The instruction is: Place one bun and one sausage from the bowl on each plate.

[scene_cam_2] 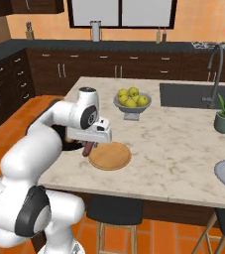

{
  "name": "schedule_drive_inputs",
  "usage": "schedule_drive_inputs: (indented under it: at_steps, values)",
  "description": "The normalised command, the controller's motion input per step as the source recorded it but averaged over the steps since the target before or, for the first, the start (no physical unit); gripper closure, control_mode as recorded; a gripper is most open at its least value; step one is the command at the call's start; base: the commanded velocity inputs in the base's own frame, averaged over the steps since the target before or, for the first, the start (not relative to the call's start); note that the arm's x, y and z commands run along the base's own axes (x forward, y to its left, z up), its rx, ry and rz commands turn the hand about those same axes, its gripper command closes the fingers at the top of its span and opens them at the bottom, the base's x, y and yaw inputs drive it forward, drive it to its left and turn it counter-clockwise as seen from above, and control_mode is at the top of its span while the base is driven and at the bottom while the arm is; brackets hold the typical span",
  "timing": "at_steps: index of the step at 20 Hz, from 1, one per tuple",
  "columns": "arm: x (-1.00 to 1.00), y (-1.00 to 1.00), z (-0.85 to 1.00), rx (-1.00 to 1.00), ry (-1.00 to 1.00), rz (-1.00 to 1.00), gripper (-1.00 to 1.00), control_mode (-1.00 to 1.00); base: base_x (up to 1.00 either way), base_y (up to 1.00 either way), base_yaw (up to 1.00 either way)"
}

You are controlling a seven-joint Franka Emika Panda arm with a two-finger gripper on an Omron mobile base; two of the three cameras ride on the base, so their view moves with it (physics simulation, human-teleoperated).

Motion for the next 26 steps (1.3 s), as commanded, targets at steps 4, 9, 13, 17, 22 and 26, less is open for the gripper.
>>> schedule_drive_inputs:
  at_steps: [4, 9, 13, 17, 22, 26]
  values:
    - [0.66, 0.00, -0.59, 0.00, 0.00, 0.00, 1.00, -1.00, 0.00, 0.00, 0.00]
    - [0.66, 0.00, -0.46, 0.00, 0.00, 0.00, 1.00, -1.00, 0.00, 0.00, 0.00]
    - [0.67, 0.00, -0.48, 0.00, 0.01, 0.00, 1.00, -1.00, 0.00, 0.00, 0.00]
    - [0.43, 0.00, -0.35, 0.00, 0.02, 0.00, 1.00, -1.00, 0.00, 0.00, 0.00]
    - [0.20, 0.00, -0.30, 0.00, 0.00, 0.00, 1.00, -1.00, 0.00, 0.00, 0.00]
    - [0.00, 0.00, -0.38, 0.00, 0.00, 0.00, 1.00, -1.00, 0.00, 0.00, 0.00]
